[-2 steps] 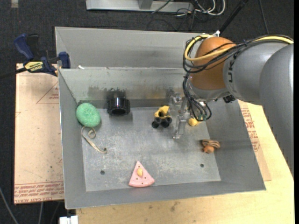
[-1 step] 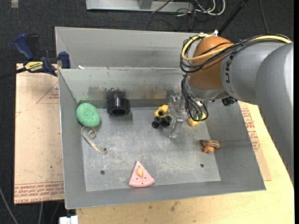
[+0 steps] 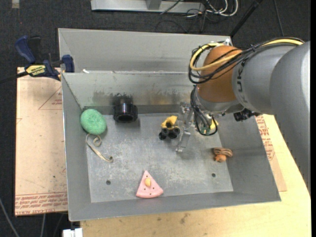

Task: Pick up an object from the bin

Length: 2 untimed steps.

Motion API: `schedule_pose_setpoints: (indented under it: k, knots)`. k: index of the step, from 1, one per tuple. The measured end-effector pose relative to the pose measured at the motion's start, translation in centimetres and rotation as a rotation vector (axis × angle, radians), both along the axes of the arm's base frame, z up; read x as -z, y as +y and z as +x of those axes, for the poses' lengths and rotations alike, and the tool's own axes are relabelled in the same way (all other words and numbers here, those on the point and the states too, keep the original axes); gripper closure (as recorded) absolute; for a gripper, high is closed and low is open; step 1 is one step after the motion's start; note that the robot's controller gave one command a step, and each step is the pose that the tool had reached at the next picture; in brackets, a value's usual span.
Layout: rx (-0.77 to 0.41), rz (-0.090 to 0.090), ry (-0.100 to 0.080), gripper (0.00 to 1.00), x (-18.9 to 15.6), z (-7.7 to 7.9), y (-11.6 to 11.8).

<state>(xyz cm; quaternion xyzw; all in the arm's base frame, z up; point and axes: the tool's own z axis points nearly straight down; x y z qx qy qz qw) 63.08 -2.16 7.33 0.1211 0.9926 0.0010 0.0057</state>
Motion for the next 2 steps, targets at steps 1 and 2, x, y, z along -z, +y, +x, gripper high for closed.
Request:
schedule_pose_setpoints:
  k: [1, 2]
  knots:
    - [0.02, 0.001, 0.009, 0.0, 0.3, -0.6, 0.4]
    - [-0.027, 0.0, 0.008, 1.0, 0.3, 2.0, 4.3]
